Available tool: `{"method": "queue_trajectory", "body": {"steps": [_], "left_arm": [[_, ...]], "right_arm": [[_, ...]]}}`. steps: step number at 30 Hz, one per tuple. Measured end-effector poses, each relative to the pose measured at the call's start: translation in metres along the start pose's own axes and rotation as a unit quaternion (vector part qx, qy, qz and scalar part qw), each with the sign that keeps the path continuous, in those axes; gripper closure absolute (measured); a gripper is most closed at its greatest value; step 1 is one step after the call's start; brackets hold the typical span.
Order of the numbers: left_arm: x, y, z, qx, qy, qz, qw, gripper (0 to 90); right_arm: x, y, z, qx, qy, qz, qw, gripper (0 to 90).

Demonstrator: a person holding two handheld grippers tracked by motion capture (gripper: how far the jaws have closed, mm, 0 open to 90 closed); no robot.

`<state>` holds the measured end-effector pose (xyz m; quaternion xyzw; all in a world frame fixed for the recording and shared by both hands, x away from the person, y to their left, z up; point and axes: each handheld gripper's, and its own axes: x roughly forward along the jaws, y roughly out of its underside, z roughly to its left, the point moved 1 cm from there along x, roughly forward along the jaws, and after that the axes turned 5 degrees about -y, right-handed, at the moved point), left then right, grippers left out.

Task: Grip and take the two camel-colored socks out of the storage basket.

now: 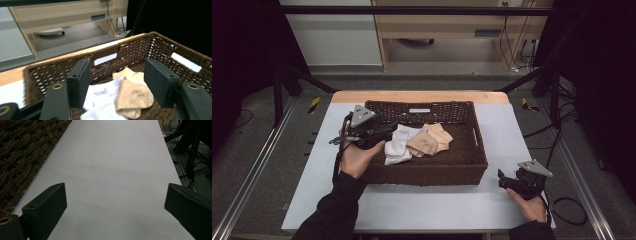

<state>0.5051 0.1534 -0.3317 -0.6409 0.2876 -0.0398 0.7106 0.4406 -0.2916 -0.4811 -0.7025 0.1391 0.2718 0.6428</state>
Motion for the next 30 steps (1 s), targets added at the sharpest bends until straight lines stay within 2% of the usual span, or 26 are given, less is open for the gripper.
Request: {"method": "queue_trajectory", "body": {"steps": [9,10,17,18,21,25,29,30], "left_arm": [[0.022,-0.012,-0.013,-0.001,0.002,-0.001,1.0000,39.3],[0.028,-0.014,-0.016,0.006,0.000,-0.003,1.0000,39.9],[0.049,-0.018,-0.025,0.014,0.003,0.005,0.9999,41.8],[0.057,-0.016,-0.028,0.019,0.004,0.007,0.9998,42.1],[0.065,-0.014,-0.031,0.022,0.004,0.012,0.9997,42.8],[0.083,-0.003,-0.033,0.034,0.003,0.042,0.9985,43.7],[0.092,0.006,-0.031,0.034,0.000,0.055,0.9979,45.6],[0.098,0.014,-0.030,0.034,0.000,0.069,0.9970,46.0]], "right_arm": [[0.001,0.000,0.000,0.003,-0.001,0.002,1.0000,4.5],[0.001,0.000,0.001,0.003,-0.002,0.002,1.0000,4.5],[0.002,0.000,0.000,0.002,0.000,0.003,1.0000,4.6],[0.002,0.000,0.000,0.002,-0.001,0.002,1.0000,4.6],[0.001,0.000,0.000,0.005,-0.001,0.002,1.0000,4.6],[0.001,0.000,0.000,0.005,-0.003,0.003,1.0000,4.6],[0.001,0.000,0.000,0.005,-0.003,0.001,1.0000,4.6],[0.001,0.000,0.000,0.004,-0.003,0.002,1.0000,4.6]]}}
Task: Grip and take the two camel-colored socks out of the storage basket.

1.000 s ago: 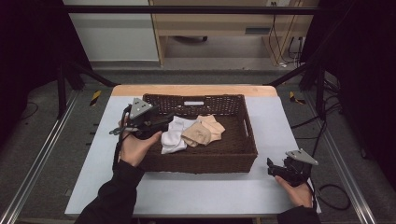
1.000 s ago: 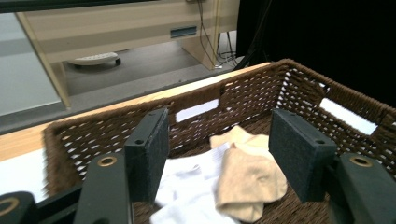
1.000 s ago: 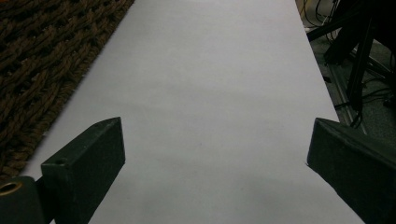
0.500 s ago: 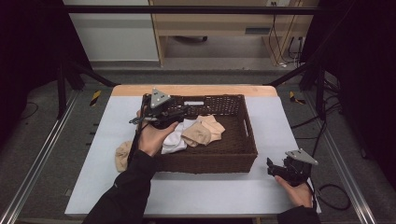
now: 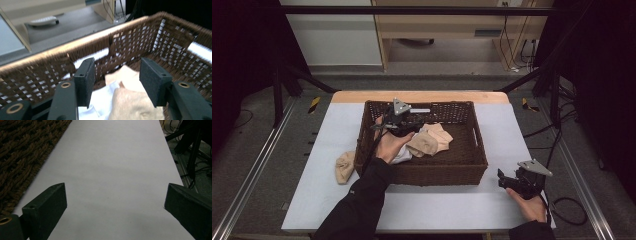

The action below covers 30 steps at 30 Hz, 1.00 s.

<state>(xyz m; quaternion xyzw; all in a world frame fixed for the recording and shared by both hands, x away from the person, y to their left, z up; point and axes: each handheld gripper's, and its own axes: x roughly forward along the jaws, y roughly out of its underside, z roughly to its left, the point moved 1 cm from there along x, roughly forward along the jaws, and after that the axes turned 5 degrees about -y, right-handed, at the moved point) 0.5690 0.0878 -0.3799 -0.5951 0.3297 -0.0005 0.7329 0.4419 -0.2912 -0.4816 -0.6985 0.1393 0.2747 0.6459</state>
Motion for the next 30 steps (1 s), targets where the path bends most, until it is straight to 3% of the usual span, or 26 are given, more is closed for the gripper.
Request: {"method": "queue_trajectory", "body": {"steps": [4,11,14,23,30], "left_arm": [[0.011,0.012,0.000,0.015,-0.002,0.031,0.9994,47.1],[0.021,0.023,-0.002,0.019,0.007,0.057,0.9982,47.7],[0.024,0.027,-0.003,0.021,0.020,0.065,0.9974,47.3],[0.030,0.036,-0.005,0.046,0.019,0.104,0.9934,46.3],[0.037,0.042,-0.004,0.055,0.037,0.125,0.9900,45.1]], "right_arm": [[0.000,0.000,0.000,0.000,0.000,0.001,1.0000,4.6],[0.000,0.000,0.000,-0.001,0.001,0.000,1.0000,4.6],[0.000,0.000,0.000,-0.001,0.001,0.001,1.0000,4.6],[0.000,0.000,0.000,-0.001,0.002,0.002,1.0000,4.6],[0.002,0.000,0.000,-0.001,0.001,0.006,1.0000,4.6]]}}
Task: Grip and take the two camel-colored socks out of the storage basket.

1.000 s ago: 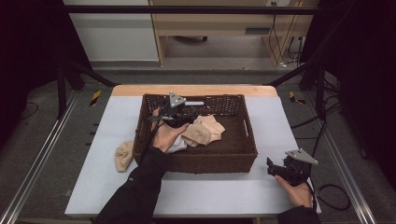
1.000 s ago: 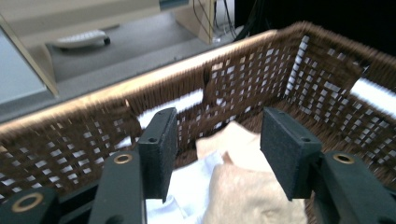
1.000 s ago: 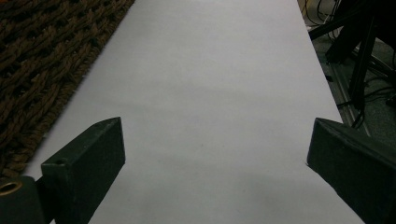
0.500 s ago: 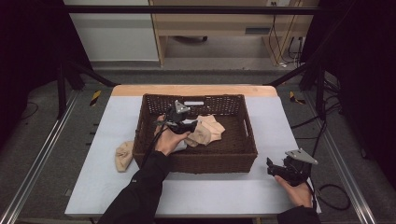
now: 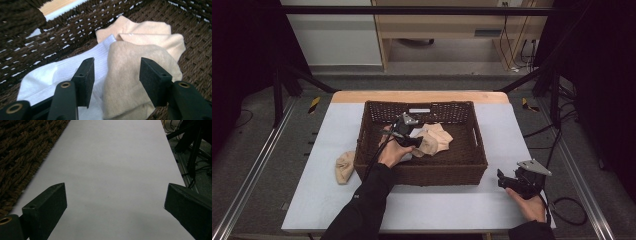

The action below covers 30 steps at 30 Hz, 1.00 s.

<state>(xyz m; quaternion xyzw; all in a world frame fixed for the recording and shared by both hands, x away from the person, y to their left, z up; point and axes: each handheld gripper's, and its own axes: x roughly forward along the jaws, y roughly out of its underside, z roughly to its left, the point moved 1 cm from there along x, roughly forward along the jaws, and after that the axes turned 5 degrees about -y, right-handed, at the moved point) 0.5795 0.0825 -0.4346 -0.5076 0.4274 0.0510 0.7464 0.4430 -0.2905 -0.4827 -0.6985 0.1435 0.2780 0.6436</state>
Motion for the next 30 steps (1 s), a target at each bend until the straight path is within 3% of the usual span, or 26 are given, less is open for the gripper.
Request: {"method": "queue_trajectory", "body": {"steps": [4,9,12,16,21,25,30], "left_arm": [[0.005,0.003,0.001,-0.010,0.012,0.016,0.9997,43.4],[0.006,0.004,0.000,0.000,0.020,0.025,0.9995,45.3],[0.006,0.006,-0.003,0.014,0.023,0.047,0.9986,54.8],[0.003,0.005,-0.004,0.027,0.021,0.051,0.9981,68.0],[-0.003,0.003,-0.006,0.029,0.021,0.041,0.9985,81.5],[-0.008,0.002,-0.004,0.008,0.036,0.020,0.9991,84.6],[-0.020,-0.002,-0.001,-0.011,0.036,-0.038,0.9986,85.4]], "right_arm": [[0.000,0.000,0.000,0.002,-0.001,-0.001,1.0000,4.6],[0.000,0.000,0.000,-0.001,-0.001,0.001,1.0000,4.6],[0.000,0.000,0.000,0.000,-0.001,0.001,1.0000,4.6],[0.000,0.000,0.000,0.001,0.000,0.002,1.0000,4.6],[0.000,0.000,0.000,0.000,0.001,0.003,1.0000,4.6],[-0.001,0.000,0.000,0.000,0.001,0.002,1.0000,4.6],[0.000,0.000,0.000,-0.002,0.000,0.003,1.0000,4.6]]}}
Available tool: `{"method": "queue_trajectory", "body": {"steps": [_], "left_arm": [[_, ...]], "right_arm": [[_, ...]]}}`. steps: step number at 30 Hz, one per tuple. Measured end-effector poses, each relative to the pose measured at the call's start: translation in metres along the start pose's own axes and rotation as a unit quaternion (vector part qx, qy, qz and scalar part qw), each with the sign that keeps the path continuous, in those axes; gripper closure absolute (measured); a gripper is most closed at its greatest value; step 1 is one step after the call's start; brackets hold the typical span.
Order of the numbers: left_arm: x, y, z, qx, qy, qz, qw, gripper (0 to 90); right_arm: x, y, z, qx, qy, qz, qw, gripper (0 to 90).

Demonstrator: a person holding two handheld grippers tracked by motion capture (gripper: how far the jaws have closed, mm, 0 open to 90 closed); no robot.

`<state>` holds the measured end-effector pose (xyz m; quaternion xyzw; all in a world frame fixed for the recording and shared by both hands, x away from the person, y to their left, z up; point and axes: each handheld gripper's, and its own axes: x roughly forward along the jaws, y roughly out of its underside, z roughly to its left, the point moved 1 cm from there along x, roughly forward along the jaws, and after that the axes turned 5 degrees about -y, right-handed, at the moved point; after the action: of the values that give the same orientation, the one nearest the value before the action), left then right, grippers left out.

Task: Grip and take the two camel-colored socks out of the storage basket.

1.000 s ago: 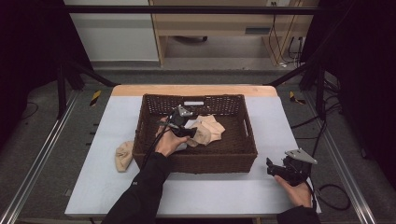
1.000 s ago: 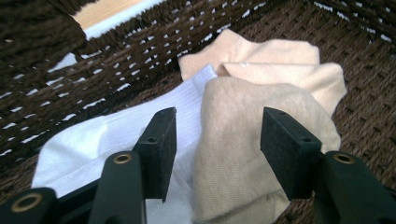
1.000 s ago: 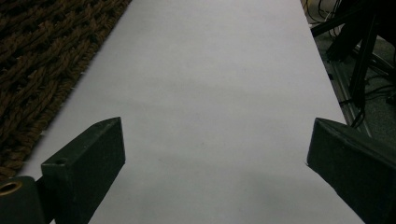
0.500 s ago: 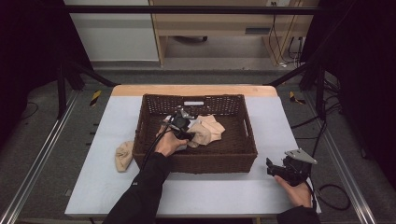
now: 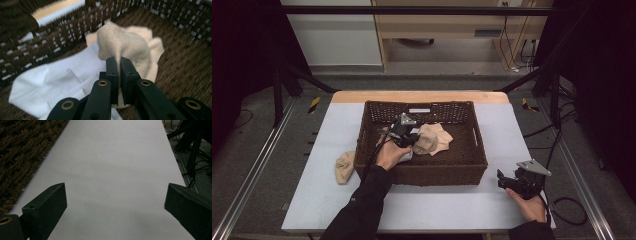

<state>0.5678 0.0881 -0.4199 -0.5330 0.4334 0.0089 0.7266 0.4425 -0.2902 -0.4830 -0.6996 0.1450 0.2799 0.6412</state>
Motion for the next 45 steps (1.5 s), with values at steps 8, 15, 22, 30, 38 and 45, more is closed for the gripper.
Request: {"method": "queue_trajectory", "body": {"steps": [8,15,22,30,38,45], "left_arm": [[-0.015,-0.009,-0.001,-0.016,0.002,-0.078,0.9969,85.6],[-0.039,-0.017,-0.005,-0.022,0.010,-0.140,0.9899,85.6],[-0.066,-0.022,-0.008,-0.023,0.012,-0.162,0.9864,85.5],[-0.105,-0.025,-0.005,-0.019,0.012,-0.195,0.9806,85.4],[-0.132,-0.018,0.005,-0.028,0.013,-0.213,0.9767,85.4],[-0.157,0.000,0.021,-0.044,0.002,-0.228,0.9727,85.3]], "right_arm": [[0.000,0.000,0.000,0.002,0.000,0.000,1.0000,4.6],[0.000,0.000,-0.001,0.002,0.000,0.000,1.0000,4.6],[0.000,0.000,-0.001,0.003,0.000,0.001,1.0000,4.6],[0.000,0.000,-0.001,0.003,0.002,0.001,1.0000,4.6],[0.000,0.001,-0.001,0.002,0.003,0.003,1.0000,4.6],[0.000,0.001,-0.001,0.002,0.004,0.004,1.0000,4.6]]}}
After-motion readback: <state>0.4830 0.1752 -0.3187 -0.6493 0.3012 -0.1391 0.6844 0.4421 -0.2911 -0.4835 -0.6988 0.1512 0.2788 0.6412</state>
